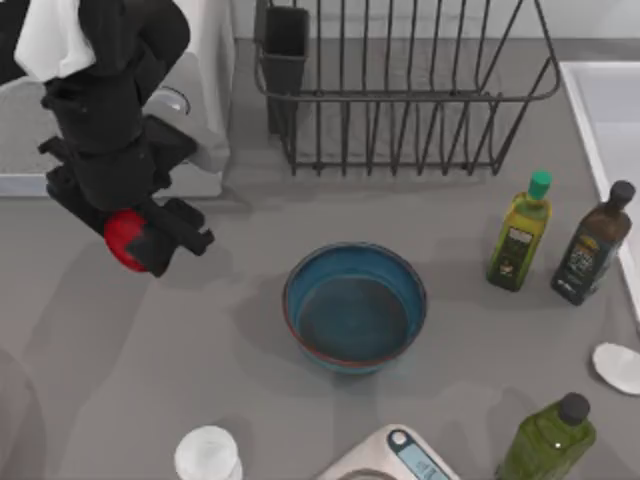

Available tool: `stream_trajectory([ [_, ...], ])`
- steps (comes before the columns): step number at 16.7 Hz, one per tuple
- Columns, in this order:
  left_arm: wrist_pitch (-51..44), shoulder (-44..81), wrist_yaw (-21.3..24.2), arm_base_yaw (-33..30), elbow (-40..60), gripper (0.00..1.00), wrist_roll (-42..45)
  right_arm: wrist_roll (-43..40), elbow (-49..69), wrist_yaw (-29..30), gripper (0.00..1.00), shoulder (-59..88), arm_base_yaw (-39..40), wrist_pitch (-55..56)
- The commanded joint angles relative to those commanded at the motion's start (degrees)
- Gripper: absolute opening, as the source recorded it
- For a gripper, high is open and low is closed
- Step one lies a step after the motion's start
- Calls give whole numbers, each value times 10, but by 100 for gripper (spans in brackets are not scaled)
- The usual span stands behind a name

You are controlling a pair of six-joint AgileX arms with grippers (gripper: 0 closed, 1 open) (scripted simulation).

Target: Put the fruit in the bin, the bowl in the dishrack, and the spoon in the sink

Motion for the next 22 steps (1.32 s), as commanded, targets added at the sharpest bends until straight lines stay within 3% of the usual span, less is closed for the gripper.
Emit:
stream_trajectory([
  [5, 18, -5, 4, -2, -38, 0, -62, 0, 0, 0, 100, 0, 0, 0],
  [10, 50, -44, 7, 37, -123, 0, -273, 0, 0, 0, 100, 0, 0, 0],
  [16, 47, -165, -5, 180, -202, 0, -630, 0, 0, 0, 100, 0, 0, 0],
  [22, -4, -307, -26, 349, -227, 0, -815, 0, 0, 0, 100, 0, 0, 0],
])
